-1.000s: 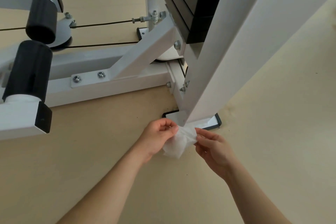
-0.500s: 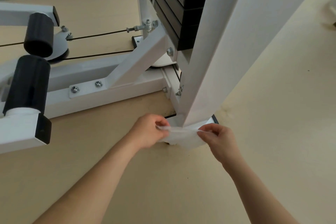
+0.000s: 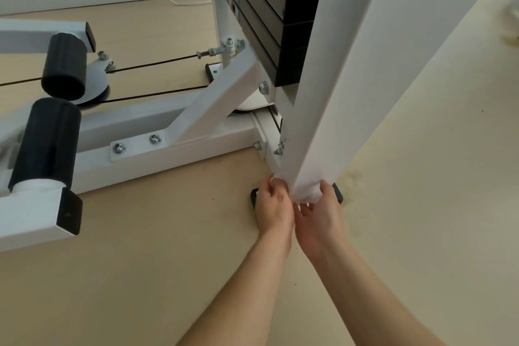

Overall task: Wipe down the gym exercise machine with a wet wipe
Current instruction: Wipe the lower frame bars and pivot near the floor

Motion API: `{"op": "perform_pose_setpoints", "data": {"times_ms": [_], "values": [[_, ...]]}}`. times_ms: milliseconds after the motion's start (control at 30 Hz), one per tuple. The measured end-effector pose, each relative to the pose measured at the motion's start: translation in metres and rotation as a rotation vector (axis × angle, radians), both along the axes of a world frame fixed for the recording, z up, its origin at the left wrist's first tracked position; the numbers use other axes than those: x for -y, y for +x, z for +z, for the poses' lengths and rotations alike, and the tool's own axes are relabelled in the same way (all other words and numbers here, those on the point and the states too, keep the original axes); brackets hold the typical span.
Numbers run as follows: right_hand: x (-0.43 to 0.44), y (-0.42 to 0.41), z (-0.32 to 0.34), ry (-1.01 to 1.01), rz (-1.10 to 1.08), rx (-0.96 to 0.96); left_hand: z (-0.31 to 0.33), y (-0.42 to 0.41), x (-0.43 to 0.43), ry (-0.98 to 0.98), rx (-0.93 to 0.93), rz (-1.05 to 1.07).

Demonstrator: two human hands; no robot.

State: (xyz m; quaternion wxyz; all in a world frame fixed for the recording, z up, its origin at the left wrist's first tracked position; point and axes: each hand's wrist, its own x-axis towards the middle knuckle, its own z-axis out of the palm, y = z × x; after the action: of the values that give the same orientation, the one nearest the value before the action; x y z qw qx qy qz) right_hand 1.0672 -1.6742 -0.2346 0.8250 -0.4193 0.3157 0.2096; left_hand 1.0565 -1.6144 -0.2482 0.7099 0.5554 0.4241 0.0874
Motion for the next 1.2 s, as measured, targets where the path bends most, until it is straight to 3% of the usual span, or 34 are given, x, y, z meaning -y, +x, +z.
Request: {"op": "perform_pose_setpoints", "data": {"times_ms": [100, 233, 333, 400, 500, 600, 667, 800, 867, 1034, 1200], "values": [[0.001, 0.0, 0.023, 0.25, 0.062, 0.095, 0.011, -0.005, 0.007, -0.15, 0.083, -0.133], [0.014, 0.008, 0.04, 0.372, 0.08, 0.228, 0.048, -0.01, 0.005, -0.075, 0.284, -0.238], [0.01, -0.007, 0.038, 0.194, 0.051, 0.199, 0.048, -0.017, 0.003, -0.041, 0.341, -0.292], [0.004, -0.012, 0.03, 0.104, -0.051, 0.079, 0.037, -0.02, -0.003, -0.07, 0.22, -0.341], [0.006, -0.015, 0.027, -0.09, -0.029, 0.112, 0.027, -0.023, -0.007, -0.144, 0.101, -0.36], [0.017, -0.013, 0.032, -0.424, 0.096, 0.246, 0.036, -0.022, -0.004, 0.033, 0.107, -0.445], [0.02, -0.01, 0.037, -0.493, 0.068, 0.302, 0.045, -0.023, -0.003, 0.227, 0.115, -0.502], [0.023, -0.002, 0.057, -0.351, -0.047, 0.332, 0.064, -0.013, -0.015, 0.771, -0.014, -0.483], [0.025, 0.001, 0.064, -0.339, -0.067, 0.328, 0.077, -0.011, -0.017, 0.921, -0.025, -0.493], [0.024, -0.003, 0.088, -0.319, -0.119, 0.464, 0.117, -0.015, -0.009, 1.1, 0.19, -0.352], [0.014, -0.017, 0.093, -0.394, -0.148, 0.617, 0.103, -0.009, 0.001, 0.932, 0.009, -0.435]]}}
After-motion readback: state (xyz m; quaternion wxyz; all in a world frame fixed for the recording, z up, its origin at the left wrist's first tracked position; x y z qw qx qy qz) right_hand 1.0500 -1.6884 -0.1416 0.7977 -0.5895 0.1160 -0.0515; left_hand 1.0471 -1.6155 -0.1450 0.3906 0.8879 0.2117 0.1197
